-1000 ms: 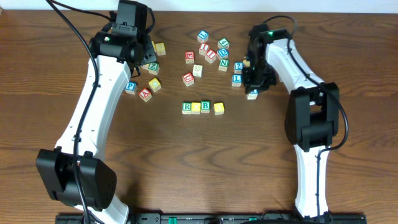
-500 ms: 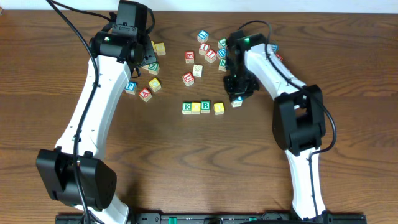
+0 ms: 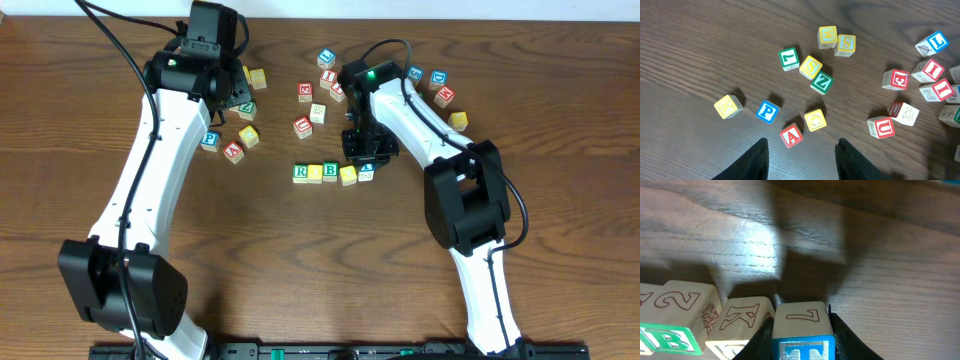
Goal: Spell out ROBOT
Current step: 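Carry the blue T block to the right end of the row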
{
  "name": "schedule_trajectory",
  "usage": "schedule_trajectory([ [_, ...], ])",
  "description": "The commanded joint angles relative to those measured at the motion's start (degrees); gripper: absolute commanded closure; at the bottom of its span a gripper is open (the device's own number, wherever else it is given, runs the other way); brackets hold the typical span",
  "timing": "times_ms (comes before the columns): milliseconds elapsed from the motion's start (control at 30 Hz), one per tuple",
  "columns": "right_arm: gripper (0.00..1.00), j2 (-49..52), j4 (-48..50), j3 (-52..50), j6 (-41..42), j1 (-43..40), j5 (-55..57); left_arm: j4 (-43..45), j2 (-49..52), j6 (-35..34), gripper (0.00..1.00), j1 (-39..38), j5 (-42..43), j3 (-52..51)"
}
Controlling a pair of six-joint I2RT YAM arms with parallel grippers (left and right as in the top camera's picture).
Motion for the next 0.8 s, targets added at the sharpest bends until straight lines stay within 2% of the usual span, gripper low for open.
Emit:
schedule_trajectory([
  [0, 0.73, -2.1, 0.2, 0.3, 4.7, 0.4, 0.7, -0.4, 0.8, 0.3, 0.57, 0.0, -0.5, -0.6],
  [67, 0.73, -2.0, 0.6, 0.2, 4.7, 0.5, 0.7, -0.4, 0.8, 0.3, 0.57, 0.0, -0.5, -0.6],
  [300, 0.59, -1.8, 0.8, 0.2, 4.6, 1.5, 1.9, -0.3, 0.8, 0.3, 0.57, 0.0, -0.5, -0.6],
  [433, 0.59, -1.9, 1.0, 0.2, 4.1, 1.6, 2.0, -0.3, 0.8, 0.3, 0.57, 0.0, -0.5, -0.6],
  [533, 0.66, -2.0, 1.2, 1.3, 2.0, 1.6, 1.9, -0.3, 0.8, 0.3, 0.57, 0.0, -0.5, -0.6],
  [767, 0.63, -6.2, 0.0, 6.4, -1.2, 1.4, 4.3, -0.4, 0.8, 0.3, 0.58, 0.0, -0.5, -0.5],
])
